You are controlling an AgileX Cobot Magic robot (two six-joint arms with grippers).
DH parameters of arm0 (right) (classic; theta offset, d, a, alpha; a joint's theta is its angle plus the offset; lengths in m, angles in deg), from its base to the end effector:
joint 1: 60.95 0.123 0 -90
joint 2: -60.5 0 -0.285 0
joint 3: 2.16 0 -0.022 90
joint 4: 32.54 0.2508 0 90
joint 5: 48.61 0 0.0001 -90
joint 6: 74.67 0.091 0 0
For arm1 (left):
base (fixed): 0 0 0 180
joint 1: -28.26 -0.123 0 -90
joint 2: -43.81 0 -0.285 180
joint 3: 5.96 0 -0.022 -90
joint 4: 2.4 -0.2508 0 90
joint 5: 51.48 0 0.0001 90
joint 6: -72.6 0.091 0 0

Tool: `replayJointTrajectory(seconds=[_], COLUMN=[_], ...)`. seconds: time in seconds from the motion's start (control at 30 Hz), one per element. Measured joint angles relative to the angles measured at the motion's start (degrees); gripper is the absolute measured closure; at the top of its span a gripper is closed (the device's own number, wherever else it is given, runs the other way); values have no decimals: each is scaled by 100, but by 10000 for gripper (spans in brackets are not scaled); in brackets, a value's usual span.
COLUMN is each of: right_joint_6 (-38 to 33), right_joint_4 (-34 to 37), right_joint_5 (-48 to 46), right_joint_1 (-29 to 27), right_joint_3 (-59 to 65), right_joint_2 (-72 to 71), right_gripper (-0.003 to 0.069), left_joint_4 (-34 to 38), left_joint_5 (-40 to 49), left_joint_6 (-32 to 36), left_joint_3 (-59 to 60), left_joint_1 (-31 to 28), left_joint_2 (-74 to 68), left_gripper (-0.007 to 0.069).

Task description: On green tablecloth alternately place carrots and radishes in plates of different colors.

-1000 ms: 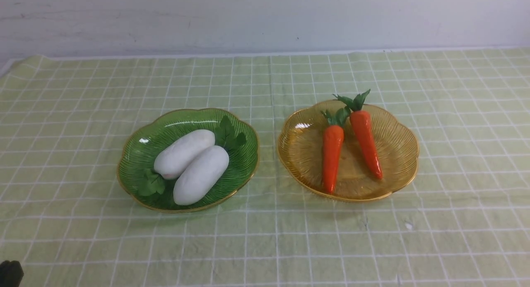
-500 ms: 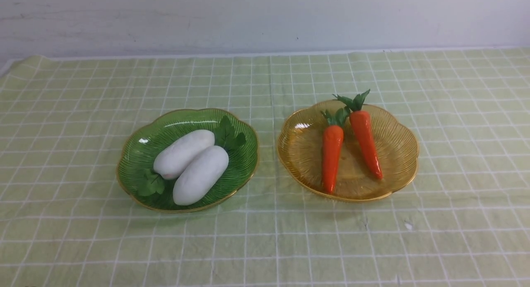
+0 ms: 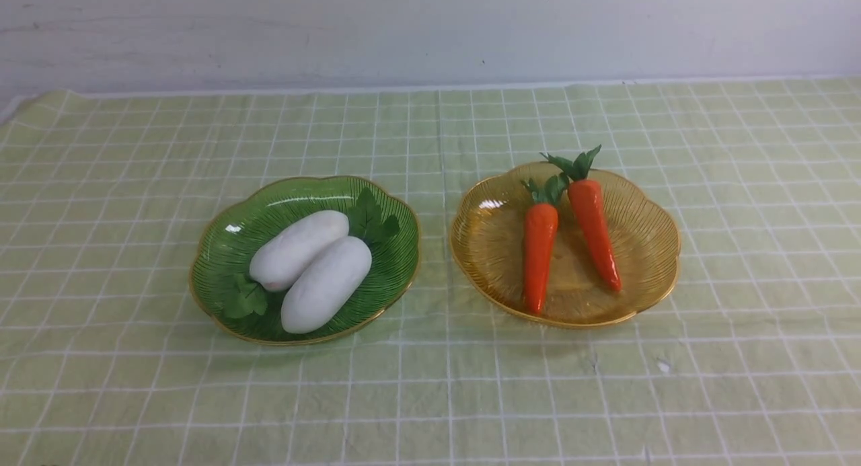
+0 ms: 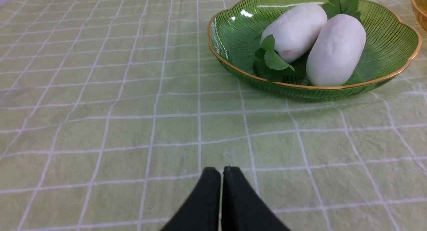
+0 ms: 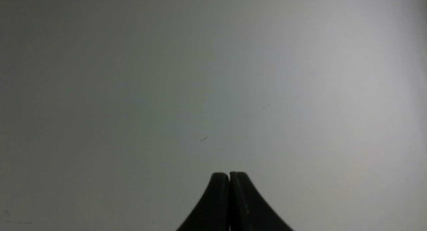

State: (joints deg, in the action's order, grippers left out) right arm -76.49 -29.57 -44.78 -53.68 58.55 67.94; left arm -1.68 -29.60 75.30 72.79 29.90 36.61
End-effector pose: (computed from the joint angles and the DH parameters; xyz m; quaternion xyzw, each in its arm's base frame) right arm 0.0239 0.0027 0.3130 -0.0270 0.5316 0.0612 0.8443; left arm 0.0524 -0.0019 0.1704 0.0273 0.8077 0.0001 0.5890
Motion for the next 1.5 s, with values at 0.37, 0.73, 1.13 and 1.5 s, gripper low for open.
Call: replayJointTrajectory(seconds=[0.37, 0.73, 1.13, 1.5], right_joint_6=[-677, -37, -35, -35], right_joint_4=[-712, -479, -479, -479], right_joint_5=[-1700, -2564, -2570, -2570], right_joint_1=[-503, -903, -903, -903], right_joint_3=[735, 1780, 1776, 1776], right_joint_2=[-54, -48, -48, -48], right_gripper=[674, 674, 674, 674], left_joint_4=[4, 4, 4, 4], left_joint_5=[0, 7, 7, 7], left_joint_6=[0, 0, 0, 0], left_joint_3=[0, 0, 0, 0], left_joint_1=[0, 0, 0, 0], left_joint_2=[0, 0, 0, 0], left_gripper=[632, 632, 632, 632])
